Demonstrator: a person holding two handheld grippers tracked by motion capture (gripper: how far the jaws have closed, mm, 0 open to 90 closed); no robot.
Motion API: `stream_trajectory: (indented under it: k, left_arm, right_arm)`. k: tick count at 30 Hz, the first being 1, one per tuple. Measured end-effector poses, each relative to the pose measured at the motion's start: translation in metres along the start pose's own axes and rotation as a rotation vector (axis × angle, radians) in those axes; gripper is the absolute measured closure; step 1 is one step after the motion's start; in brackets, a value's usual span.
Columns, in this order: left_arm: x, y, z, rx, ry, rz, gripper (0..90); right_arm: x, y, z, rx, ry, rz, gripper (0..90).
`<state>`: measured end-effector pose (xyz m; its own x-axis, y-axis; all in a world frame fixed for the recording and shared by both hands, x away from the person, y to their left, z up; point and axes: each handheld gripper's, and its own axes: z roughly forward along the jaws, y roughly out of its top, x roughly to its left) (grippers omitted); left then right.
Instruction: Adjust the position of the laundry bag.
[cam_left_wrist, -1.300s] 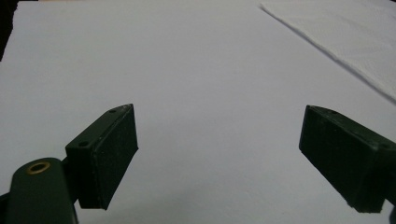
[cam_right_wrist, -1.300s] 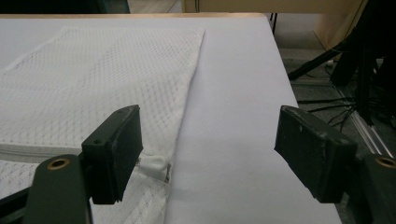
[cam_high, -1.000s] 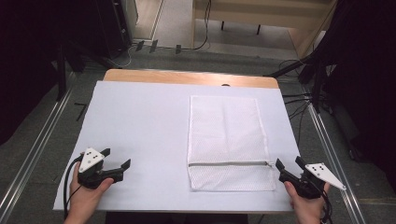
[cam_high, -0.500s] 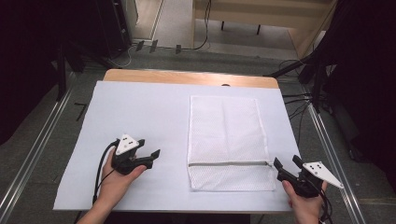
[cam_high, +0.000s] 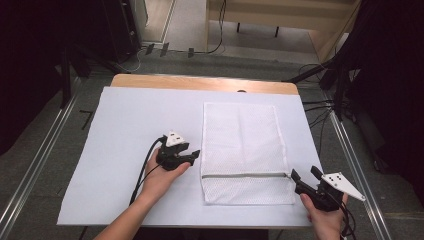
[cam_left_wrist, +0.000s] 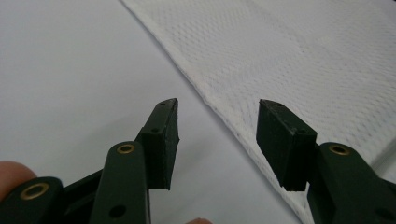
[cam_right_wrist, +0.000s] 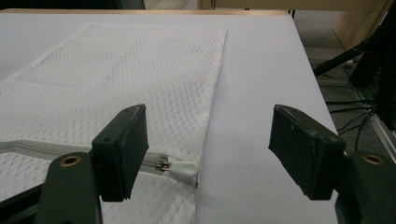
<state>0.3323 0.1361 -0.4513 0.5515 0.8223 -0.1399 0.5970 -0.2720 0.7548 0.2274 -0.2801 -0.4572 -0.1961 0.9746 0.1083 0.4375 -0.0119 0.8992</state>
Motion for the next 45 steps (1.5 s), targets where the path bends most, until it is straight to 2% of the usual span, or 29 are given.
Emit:
stream_trajectory:
  k: [2,4,7,10,13,16,20,21,22,23,25,26,27,29,34,38,41,43,45]
  left_arm:
    - [-0.001,0.005,0.013,0.010,0.005,-0.024,50.7]
    - [0.000,0.006,0.017,0.014,0.009,-0.036,52.8]
    - [0.007,0.011,0.030,0.036,0.004,-0.114,57.3]
    - [0.007,0.014,0.036,0.051,0.008,-0.114,59.0]
    - [0.005,0.016,0.044,0.073,0.046,-0.096,59.1]
    - [0.003,0.018,0.046,0.076,0.045,-0.098,59.3]
    - [-0.005,0.019,0.049,0.083,0.036,-0.080,58.9]
    - [-0.006,0.020,0.049,0.092,0.052,-0.077,59.6]
    - [-0.006,0.020,0.049,0.092,0.052,-0.077,62.8]
    - [-0.003,0.020,0.049,0.092,0.034,-0.111,67.5]
    - [-0.002,0.020,0.050,0.093,0.032,-0.115,70.1]
    - [-0.001,0.021,0.050,0.096,0.031,-0.118,74.9]
    - [0.001,0.020,0.051,0.109,-0.016,-0.128,84.7]
    - [0.003,0.020,0.050,0.110,-0.031,-0.129,89.6]
    - [0.007,0.021,0.046,0.109,-0.038,-0.128,90.0]
    - [0.013,0.021,0.035,0.110,-0.035,-0.116,90.0]
    - [0.026,0.018,0.019,0.096,-0.028,-0.126,90.0]
    - [0.029,0.016,0.015,0.095,-0.025,-0.133,90.0]
    - [0.042,0.012,0.003,0.090,-0.011,-0.142,90.0]
  right_arm:
    - [0.000,0.000,0.000,0.001,0.003,0.001,28.9]
    - [0.000,0.000,0.000,0.002,-0.001,0.000,28.9]
    - [0.000,0.000,-0.001,0.003,0.005,-0.005,28.9]
    - [0.001,0.000,0.000,0.004,0.007,-0.004,28.9]
    - [0.001,-0.001,0.000,0.004,0.012,-0.004,28.9]
    - [0.001,-0.001,0.000,0.004,0.012,-0.002,28.9]
    - [0.001,-0.001,0.001,0.007,0.015,-0.002,29.0]
    - [0.001,-0.001,0.001,0.007,0.017,-0.008,29.0]
    - [0.001,-0.001,0.001,0.007,0.017,-0.008,29.0]
    - [0.002,-0.001,0.002,0.010,0.017,-0.004,29.0]
    - [0.002,-0.001,0.002,0.010,0.017,-0.005,29.0]
    - [0.002,-0.001,0.002,0.010,0.016,-0.007,29.0]
    - [0.002,-0.002,0.002,0.011,0.015,-0.008,29.1]
    - [0.002,-0.002,0.002,0.015,0.016,-0.008,29.1]
    - [0.002,-0.003,0.002,0.015,0.014,-0.010,29.2]
    - [0.000,-0.003,0.001,0.011,0.015,-0.008,29.3]
    - [0.000,-0.003,0.001,0.011,0.014,-0.005,29.4]
    - [0.000,-0.002,0.001,0.010,0.017,-0.005,29.4]
    - [0.003,-0.003,0.001,0.014,0.022,-0.015,29.3]
